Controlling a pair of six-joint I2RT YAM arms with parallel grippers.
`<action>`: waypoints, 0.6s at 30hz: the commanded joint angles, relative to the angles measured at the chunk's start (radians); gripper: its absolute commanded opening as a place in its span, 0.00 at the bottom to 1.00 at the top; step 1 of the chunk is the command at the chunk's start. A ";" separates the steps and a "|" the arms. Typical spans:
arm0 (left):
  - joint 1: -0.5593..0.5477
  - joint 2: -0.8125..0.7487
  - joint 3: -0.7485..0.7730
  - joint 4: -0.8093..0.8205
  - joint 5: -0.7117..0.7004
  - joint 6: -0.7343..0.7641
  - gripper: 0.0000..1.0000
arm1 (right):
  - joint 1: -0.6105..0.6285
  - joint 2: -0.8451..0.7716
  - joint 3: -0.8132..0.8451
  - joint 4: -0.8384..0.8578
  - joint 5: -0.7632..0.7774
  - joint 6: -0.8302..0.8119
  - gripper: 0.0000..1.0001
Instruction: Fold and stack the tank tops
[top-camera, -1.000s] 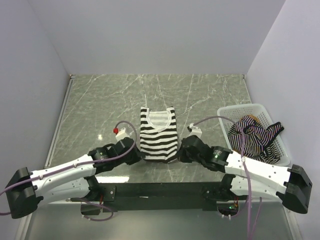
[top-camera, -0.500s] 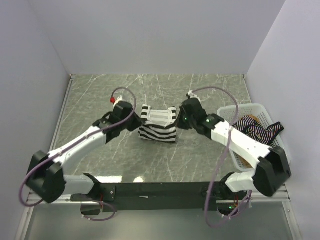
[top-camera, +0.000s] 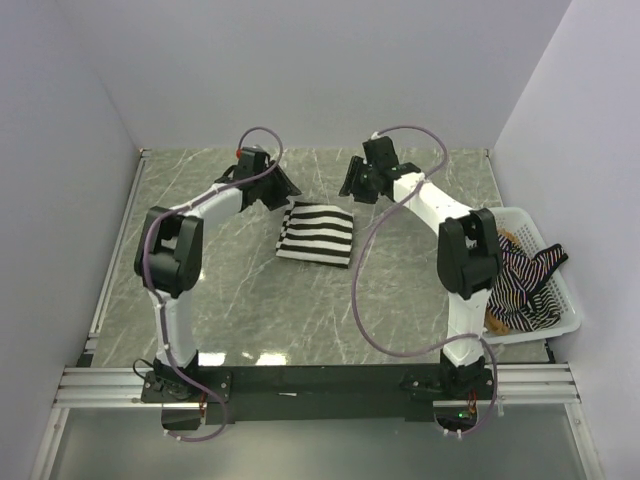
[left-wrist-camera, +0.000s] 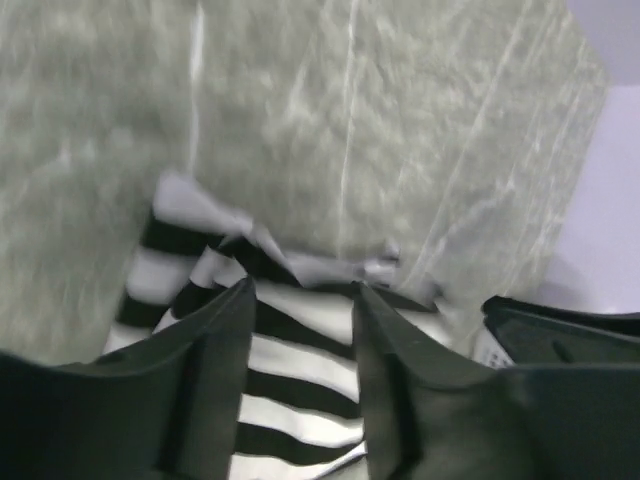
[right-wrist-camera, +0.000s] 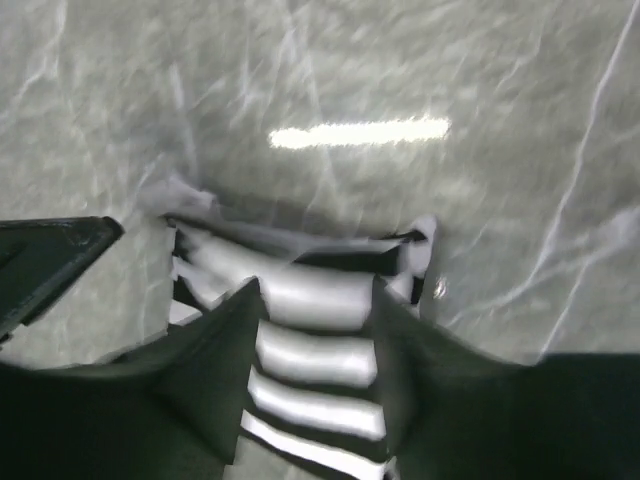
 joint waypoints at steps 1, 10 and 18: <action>0.039 0.059 0.097 0.043 0.113 0.049 0.55 | -0.018 0.051 0.095 -0.057 -0.009 -0.039 0.58; 0.040 -0.186 -0.066 -0.022 -0.096 0.098 0.62 | 0.032 -0.171 -0.132 -0.024 0.159 -0.024 0.54; -0.101 -0.236 -0.214 0.044 -0.016 0.143 0.34 | 0.113 -0.273 -0.394 0.109 0.139 0.044 0.31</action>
